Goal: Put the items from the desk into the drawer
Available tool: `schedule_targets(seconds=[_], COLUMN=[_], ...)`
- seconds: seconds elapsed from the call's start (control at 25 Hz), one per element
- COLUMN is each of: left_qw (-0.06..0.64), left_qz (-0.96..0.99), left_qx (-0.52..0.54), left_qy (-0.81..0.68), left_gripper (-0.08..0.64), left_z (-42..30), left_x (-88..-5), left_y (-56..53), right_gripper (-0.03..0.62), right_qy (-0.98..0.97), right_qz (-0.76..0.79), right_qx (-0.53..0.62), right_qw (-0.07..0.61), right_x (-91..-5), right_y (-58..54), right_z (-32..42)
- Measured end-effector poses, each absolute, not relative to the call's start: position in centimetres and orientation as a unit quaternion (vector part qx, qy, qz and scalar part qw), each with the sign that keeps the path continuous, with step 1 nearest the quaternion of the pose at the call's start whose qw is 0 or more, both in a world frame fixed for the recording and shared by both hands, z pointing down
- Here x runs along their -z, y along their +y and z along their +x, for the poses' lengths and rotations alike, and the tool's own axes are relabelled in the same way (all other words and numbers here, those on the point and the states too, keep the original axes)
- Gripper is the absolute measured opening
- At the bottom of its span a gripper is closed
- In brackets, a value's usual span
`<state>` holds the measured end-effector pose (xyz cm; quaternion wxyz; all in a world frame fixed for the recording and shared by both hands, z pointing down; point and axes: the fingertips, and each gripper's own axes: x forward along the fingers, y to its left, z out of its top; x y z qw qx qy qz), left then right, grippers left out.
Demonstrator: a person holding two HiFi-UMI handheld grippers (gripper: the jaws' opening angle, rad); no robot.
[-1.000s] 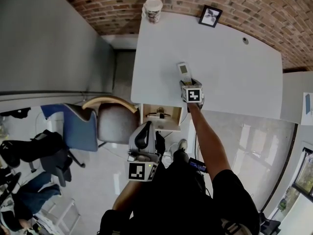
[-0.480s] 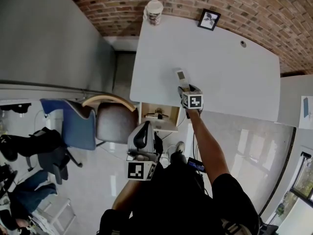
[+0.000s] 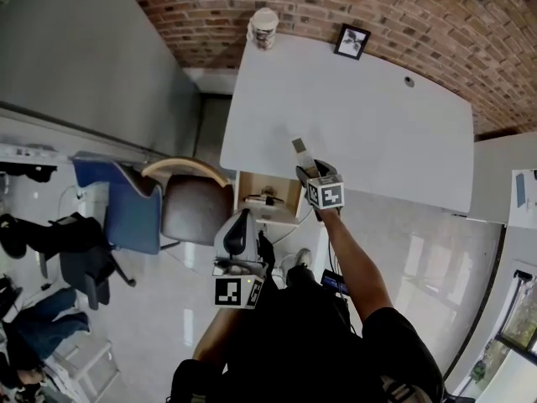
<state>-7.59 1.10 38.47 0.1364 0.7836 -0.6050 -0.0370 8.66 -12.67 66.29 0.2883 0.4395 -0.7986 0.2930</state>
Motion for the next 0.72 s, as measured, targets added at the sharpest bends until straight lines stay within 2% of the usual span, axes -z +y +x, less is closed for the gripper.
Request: schedule_targets(seconds=[0.4, 0.72], left_qw=[0.143, 0.154], left_qz=[0.769, 0.758], left_qx=[0.04, 0.033], left_qy=[-0.622, -0.633], left_gripper=[0.02, 0.02], left_z=[-6.9, -8.4], left_x=[-38.8, -41.0], left_y=[4.7, 5.7], right_gripper=[0.252, 0.252], right_qy=[-0.866, -0.867], right_qz=[0.316, 0.261], right_qx=[-0.236, -0.228], right_qw=[0.308, 0.358], right_x=[-64.7, -69.8], right_y=[-2.5, 2.6], right_z=[3.6, 1.2])
